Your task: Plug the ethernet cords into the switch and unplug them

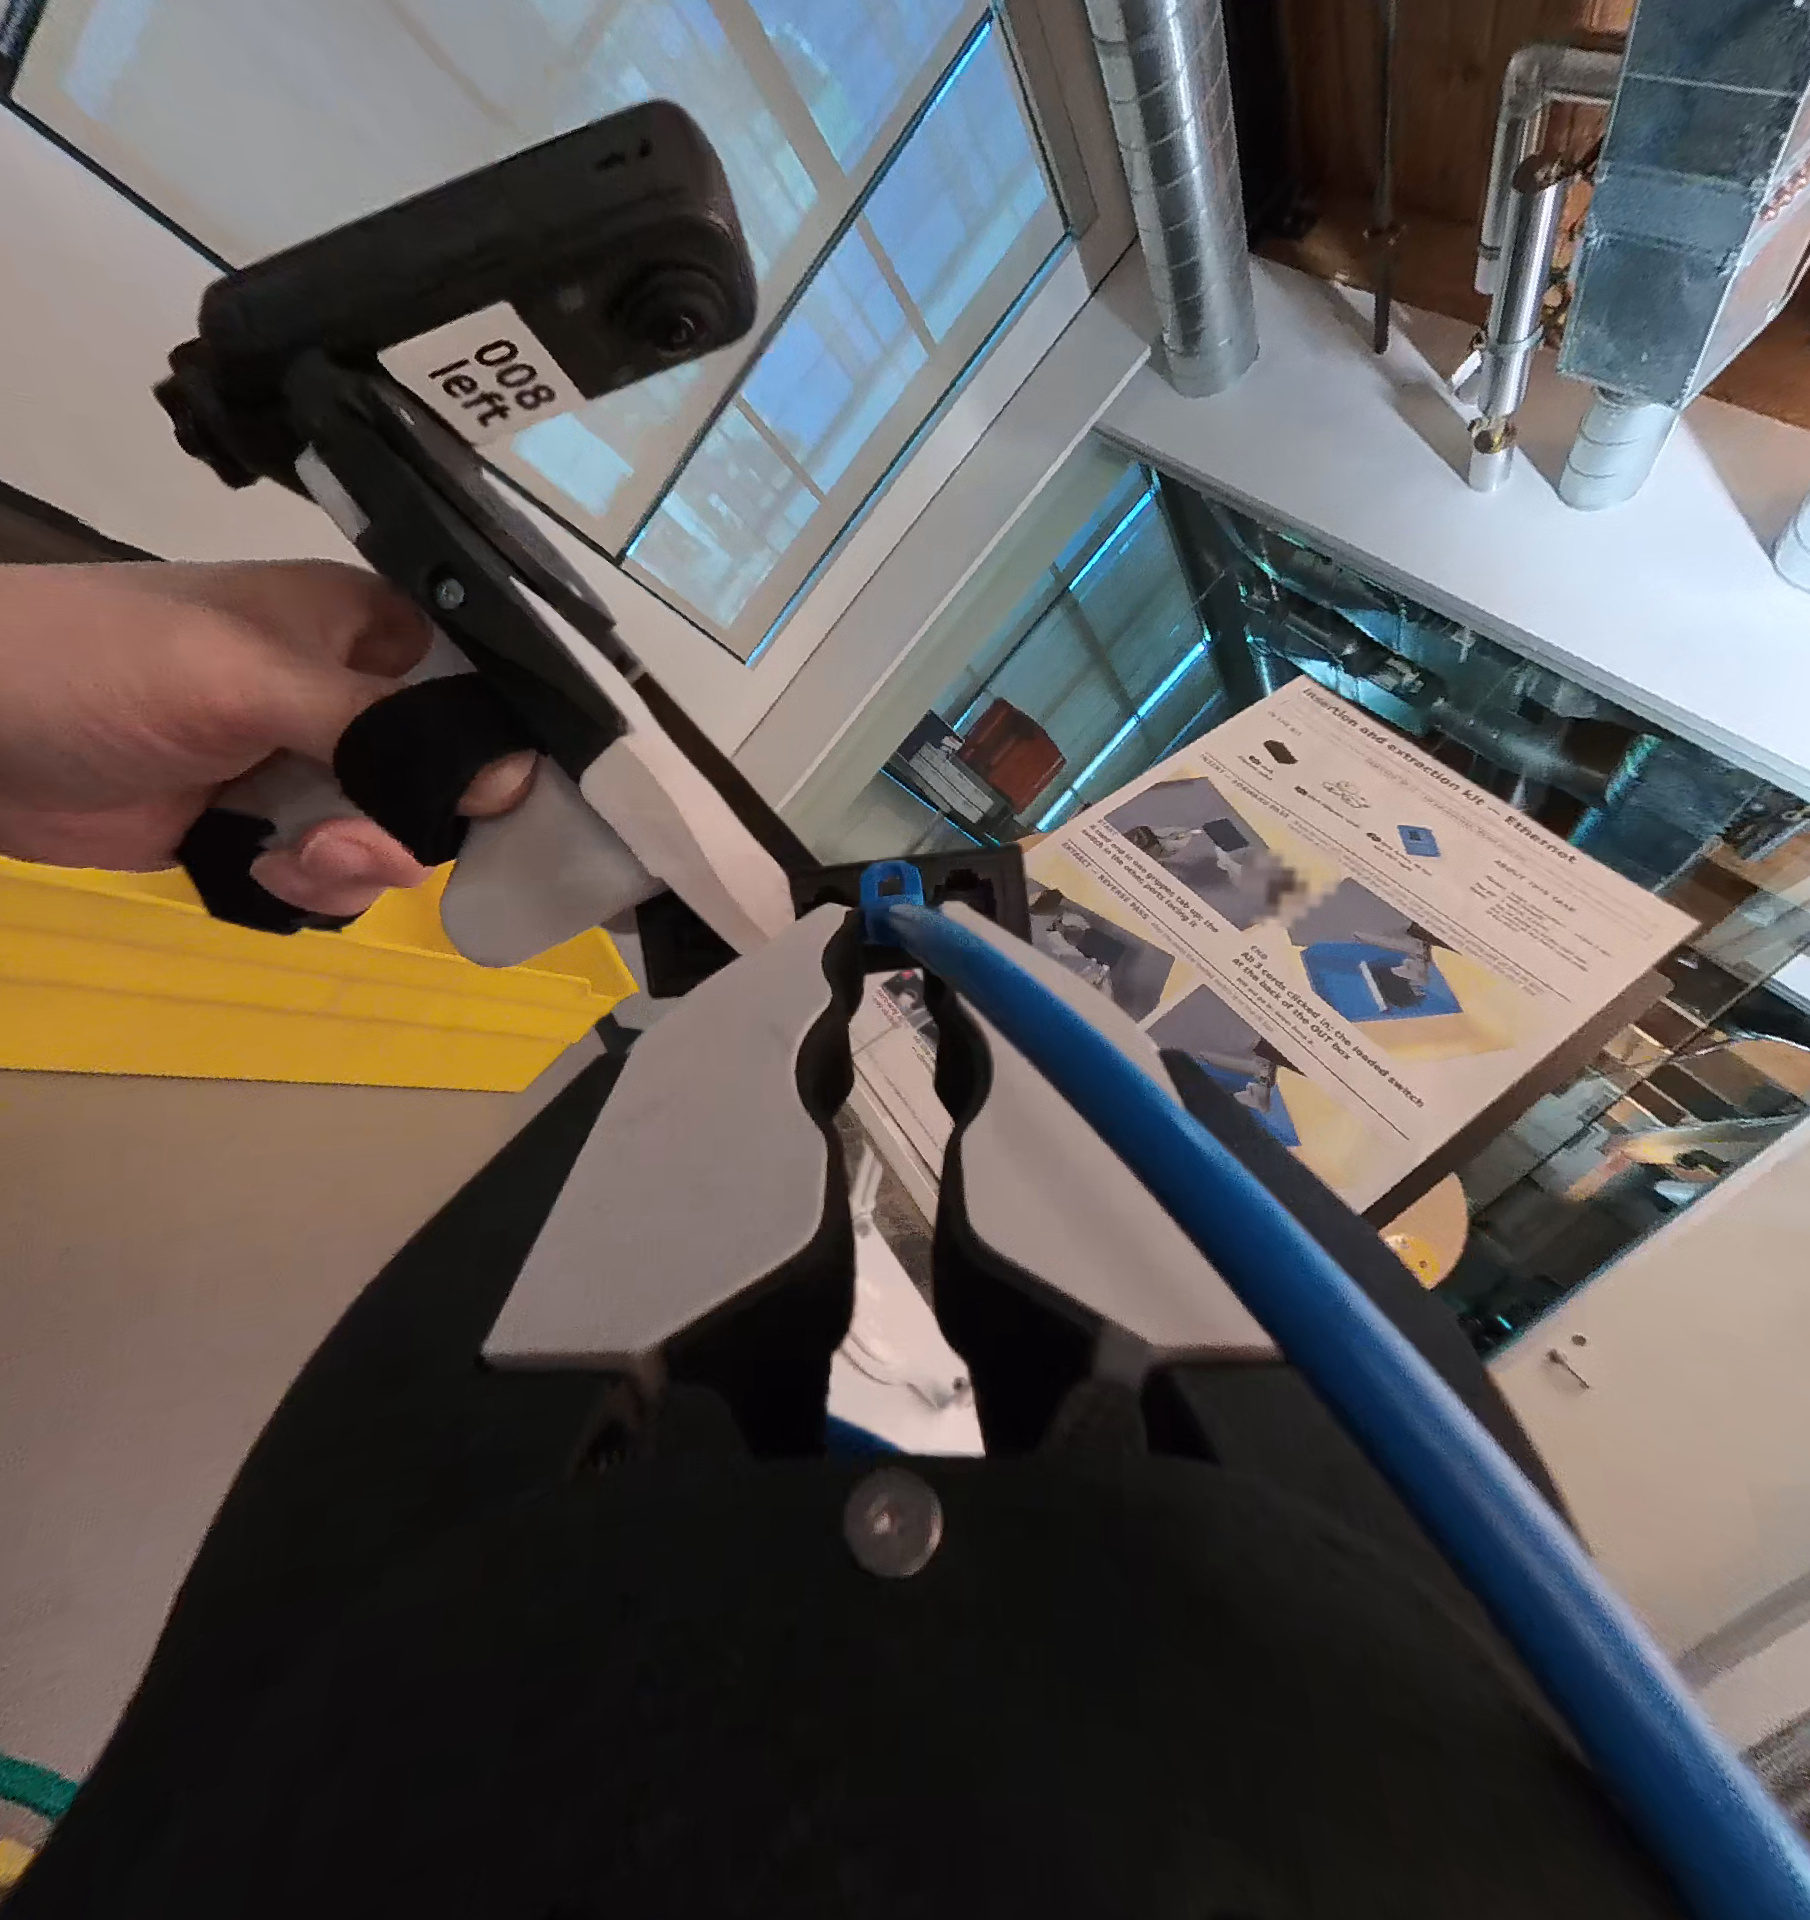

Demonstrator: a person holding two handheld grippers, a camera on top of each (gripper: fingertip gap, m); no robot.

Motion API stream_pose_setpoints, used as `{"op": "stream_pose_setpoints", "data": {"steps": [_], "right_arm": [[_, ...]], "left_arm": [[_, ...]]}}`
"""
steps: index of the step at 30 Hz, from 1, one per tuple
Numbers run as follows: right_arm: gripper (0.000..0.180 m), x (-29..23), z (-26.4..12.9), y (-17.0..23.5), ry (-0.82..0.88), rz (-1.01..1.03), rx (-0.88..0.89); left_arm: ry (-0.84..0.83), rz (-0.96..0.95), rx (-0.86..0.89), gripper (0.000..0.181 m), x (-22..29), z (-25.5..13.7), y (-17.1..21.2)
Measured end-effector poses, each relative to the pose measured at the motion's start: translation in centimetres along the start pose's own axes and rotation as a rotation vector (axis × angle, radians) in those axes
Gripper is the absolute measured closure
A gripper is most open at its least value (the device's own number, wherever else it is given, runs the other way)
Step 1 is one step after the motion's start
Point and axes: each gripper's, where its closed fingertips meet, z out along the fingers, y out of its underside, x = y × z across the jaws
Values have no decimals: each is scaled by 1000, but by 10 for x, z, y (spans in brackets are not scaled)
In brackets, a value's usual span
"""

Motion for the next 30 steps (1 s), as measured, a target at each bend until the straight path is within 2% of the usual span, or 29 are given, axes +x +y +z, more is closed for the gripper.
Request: {"op": "stream_pose_setpoints", "data": {"steps": [7,11,18,22,26,30], "right_arm": [[168,2,-8,-12,-6,-14,63],[168,1,-10,-15,6,-18,92],[168,0,-15,-24,42,-67,149],[169,-1,-25,-40,98,-234,195],[169,-8,-29,-51,111,-337,183],[169,-12,-25,-43,78,-368,149]], "left_arm": [[-106,222,34,120,10,-11,-15],[-118,266,45,120,13,-13,-17],[-152,422,166,120,22,-22,-32],[-75,441,214,120,35,-21,-33],[-80,458,320,120,37,-21,-32],[-20,380,239,118,32,-9,-17]]}}
